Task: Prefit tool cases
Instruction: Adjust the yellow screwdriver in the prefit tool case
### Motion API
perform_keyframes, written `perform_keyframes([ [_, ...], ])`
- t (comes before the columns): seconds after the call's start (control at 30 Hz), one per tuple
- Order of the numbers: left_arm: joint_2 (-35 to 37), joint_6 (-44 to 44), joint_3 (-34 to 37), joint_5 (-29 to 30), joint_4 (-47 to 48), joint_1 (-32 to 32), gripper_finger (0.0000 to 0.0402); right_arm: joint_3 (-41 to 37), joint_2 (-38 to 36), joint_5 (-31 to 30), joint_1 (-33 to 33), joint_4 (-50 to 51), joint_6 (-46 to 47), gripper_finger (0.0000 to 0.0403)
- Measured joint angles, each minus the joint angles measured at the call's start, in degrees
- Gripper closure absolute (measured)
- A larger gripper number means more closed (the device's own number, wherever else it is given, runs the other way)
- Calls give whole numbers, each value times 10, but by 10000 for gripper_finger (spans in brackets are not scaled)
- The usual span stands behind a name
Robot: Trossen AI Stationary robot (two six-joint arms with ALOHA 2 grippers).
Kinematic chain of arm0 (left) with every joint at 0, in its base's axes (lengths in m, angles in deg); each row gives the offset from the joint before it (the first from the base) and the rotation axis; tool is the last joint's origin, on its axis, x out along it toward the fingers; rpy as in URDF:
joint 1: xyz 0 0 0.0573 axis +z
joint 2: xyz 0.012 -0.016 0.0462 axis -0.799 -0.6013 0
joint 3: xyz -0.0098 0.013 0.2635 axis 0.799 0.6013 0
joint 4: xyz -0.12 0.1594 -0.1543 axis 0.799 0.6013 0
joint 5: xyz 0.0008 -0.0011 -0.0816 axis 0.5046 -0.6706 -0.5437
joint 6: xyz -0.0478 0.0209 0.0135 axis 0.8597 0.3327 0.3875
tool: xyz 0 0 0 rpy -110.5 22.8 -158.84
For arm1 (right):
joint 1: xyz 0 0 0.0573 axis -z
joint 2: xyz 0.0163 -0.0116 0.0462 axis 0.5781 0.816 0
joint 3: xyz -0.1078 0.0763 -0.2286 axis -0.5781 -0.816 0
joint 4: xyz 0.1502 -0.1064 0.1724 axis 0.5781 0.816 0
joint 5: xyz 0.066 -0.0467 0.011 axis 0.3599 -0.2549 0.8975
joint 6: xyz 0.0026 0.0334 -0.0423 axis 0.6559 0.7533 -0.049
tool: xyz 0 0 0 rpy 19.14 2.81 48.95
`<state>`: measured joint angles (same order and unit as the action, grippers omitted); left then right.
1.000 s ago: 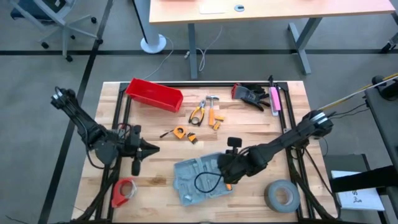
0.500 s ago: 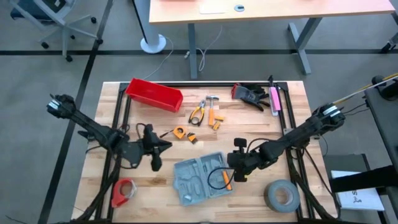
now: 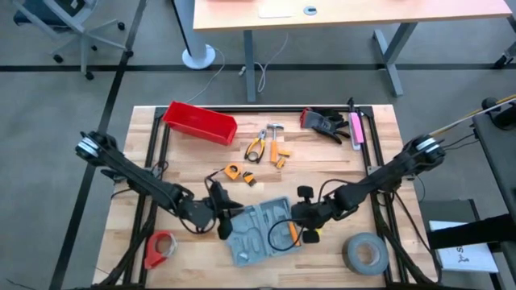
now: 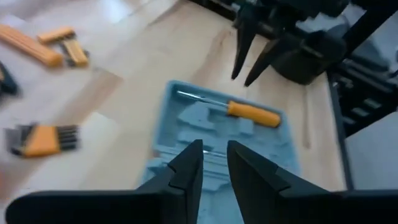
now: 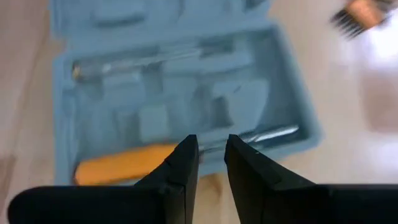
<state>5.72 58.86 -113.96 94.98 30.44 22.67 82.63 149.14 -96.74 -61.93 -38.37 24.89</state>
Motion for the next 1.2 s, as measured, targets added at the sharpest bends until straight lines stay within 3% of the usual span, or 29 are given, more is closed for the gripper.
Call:
perform_keyframes([
  [0.2,-24,28,0,-2,-58,-5,319,1,6,72,0,5,-27,316],
  [0.43,-22,27,0,14,-64,-6,318,30,18,91,0,18,-59,261],
  [0.67,-20,69,0,15,-72,-6,324,105,69,89,1,126,-123,217],
  [0.87,-19,89,0,16,-75,-7,320,155,110,93,8,166,-158,210],
  [1.2,9,82,0,13,-49,-12,323,153,140,133,36,175,-166,206],
])
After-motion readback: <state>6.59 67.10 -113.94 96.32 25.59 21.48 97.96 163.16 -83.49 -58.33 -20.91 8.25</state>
